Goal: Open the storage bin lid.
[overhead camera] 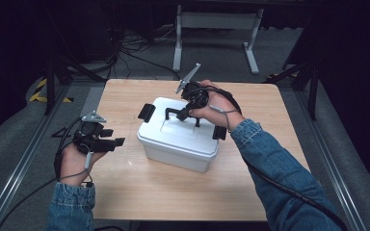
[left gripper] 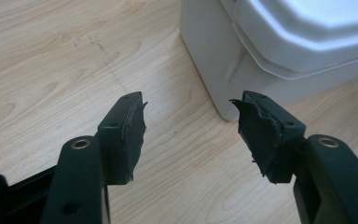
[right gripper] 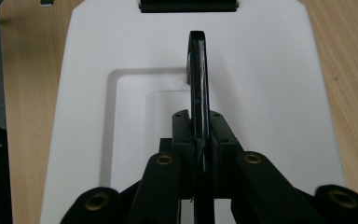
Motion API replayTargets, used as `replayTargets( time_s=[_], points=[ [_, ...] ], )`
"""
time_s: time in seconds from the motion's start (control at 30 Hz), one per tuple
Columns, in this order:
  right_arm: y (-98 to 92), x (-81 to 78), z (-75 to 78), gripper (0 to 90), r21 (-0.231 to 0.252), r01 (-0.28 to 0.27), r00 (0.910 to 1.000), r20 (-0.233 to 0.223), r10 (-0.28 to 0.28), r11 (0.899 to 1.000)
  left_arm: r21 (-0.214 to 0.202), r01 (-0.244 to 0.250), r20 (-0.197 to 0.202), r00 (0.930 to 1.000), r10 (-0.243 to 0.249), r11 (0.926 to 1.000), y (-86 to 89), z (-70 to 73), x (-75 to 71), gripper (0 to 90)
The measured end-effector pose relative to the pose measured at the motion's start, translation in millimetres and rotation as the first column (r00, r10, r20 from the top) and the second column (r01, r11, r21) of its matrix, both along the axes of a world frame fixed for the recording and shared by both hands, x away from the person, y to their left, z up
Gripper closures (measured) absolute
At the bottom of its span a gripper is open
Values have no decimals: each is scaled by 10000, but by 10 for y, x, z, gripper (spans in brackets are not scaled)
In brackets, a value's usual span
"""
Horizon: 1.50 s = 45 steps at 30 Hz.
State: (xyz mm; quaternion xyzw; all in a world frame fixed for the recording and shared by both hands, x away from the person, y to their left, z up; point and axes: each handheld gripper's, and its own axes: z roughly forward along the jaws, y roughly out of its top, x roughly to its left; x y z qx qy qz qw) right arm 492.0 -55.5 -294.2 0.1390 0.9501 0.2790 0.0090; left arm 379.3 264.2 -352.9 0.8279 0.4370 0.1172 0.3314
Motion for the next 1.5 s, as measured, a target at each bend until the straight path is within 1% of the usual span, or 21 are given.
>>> replayTargets(
  time_s=[0.1,0.2,0.23,0.3,0.33,0.4,0.5,0.57,0.67,0.8,0.83,0.9,1.07,1.13,1.17,1.2,1.23,1.33,1.4,1.43,1.5],
  points=[
    [-27,-6,76,843,206,-23,9999,107,21,9998,-52,-5,-94,10000,4,10000,-20,-7,-3,415],
    [-37,-18,116,843,298,10,9999,135,-14,9996,-27,46,-64,10000,-46,10000,-20,-10,10,415],
    [-46,-32,167,843,305,-22,9997,233,15,9995,75,116,29,9999,-116,9999,-14,-8,24,415],
    [-59,-45,216,843,357,-39,9996,289,29,9994,-39,12,-94,10000,-12,10000,-27,-12,21,415],
    [-59,-45,216,843,357,-39,9996,289,29,9994,-39,12,-94,10000,-12,10000,-27,-12,21,415],
    [-94,-55,283,843,452,-16,9993,367,0,9990,-2,82,-136,9999,-82,10000,-34,-15,32,415],
    [-128,-65,330,843,510,74,9990,429,-96,9987,-45,53,-165,9998,-54,10000,-40,-18,36,415],
    [-158,-71,362,843,541,99,9988,482,-125,9985,40,88,-27,10000,-88,10000,-30,-18,47,415],
    [-212,-78,419,843,637,220,9983,517,-253,9977,-55,15,-97,10000,-16,10000,-27,-21,41,415],
    [-285,-85,480,843,681,355,9975,582,-395,9970,-49,24,-137,9999,-24,10000,-20,-16,40,415],
    [-338,-89,516,843,716,431,9967,652,-478,9965,-34,28,-95,10000,-29,10000,-17,-21,43,415],
    [-387,-91,545,843,741,504,9962,674,-555,9960,-49,-49,-174,9998,48,10000,-14,-20,34,415],
    [-508,-91,601,843,748,681,9942,776,-739,9949,-122,-71,-113,9999,69,9999,14,-28,35,415],
    [-628,-91,635,843,795,884,9921,816,-949,9929,-101,-76,-137,9999,74,9999,23,-31,39,415],
    [-628,-91,635,843,795,884,9921,816,-949,9929,-75,-74,-97,9999,73,9999,26,-32,43,415],
    [-710,-90,652,843,769,1053,9904,815,-1115,9915,-81,-67,-112,9999,66,9999,24,-32,42,415],
    [-742,-85,656,843,775,1070,9896,884,-1138,9912,-124,-70,-159,9998,68,9999,21,-30,39,414],
    [-887,-86,671,843,748,1390,9856,861,-1452,9875,-110,-105,-171,9998,103,9999,22,-28,35,415],
    [-956,-83,675,843,764,1479,9843,857,-1542,9861,-103,-94,-169,9998,92,9999,21,-30,37,414],
    [-956,-83,675,843,764,1479,9843,857,-1542,9861,-103,-94,-169,9998,92,9999,21,-30,37,414],
    [-1057,-82,683,843,772,1660,9809,900,-1727,9831,-107,-86,-188,9998,84,9999,16,-32,37,414]
  ],
)
